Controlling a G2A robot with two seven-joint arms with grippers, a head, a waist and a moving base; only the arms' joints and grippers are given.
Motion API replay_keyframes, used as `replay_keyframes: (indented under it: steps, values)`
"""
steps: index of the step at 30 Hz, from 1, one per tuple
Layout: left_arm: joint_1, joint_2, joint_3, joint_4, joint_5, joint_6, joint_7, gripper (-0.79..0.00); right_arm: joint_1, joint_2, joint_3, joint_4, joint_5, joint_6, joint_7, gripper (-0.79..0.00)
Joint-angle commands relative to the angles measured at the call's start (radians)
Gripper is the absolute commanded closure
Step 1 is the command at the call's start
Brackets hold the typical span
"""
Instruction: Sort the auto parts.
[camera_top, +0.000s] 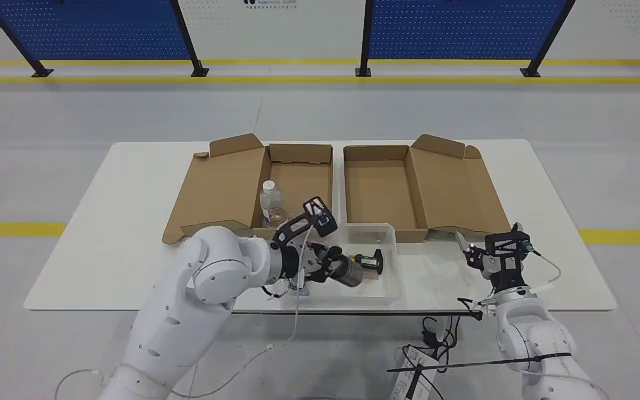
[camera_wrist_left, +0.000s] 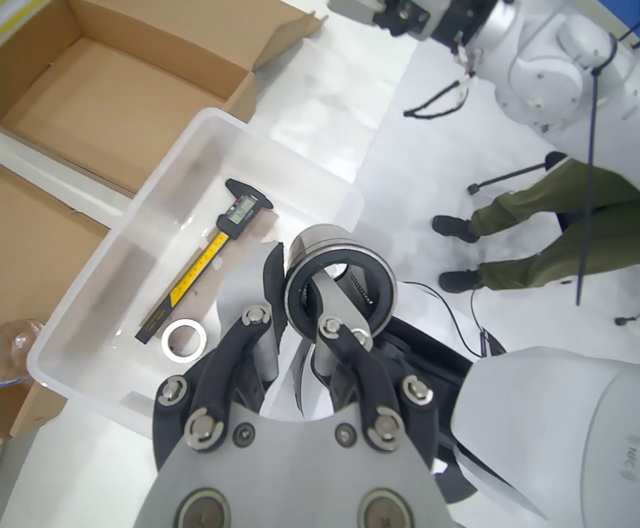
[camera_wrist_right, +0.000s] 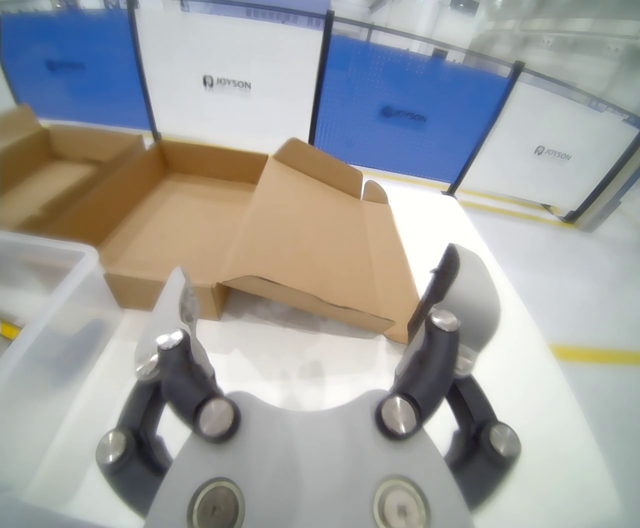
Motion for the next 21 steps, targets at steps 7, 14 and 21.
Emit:
replay_keyframes:
  steps: [7,14,21]
  values:
    - [-0.018,-0.001,0.004,0.056,0.143,0.104,0.153,0.0,0.0,0.0,0.0,0.0,0.0,0.0,0.0,-0.785]
    - [-0.05,-0.007,0.047,0.115,0.277,0.173,0.232,0.0,0.0,0.0,0.0,0.0,0.0,0.0,0.0,-0.785]
    - [-0.083,-0.019,0.081,0.14,0.35,0.282,0.284,0.0,0.0,0.0,0.0,0.0,0.0,0.0,0.0,-0.785]
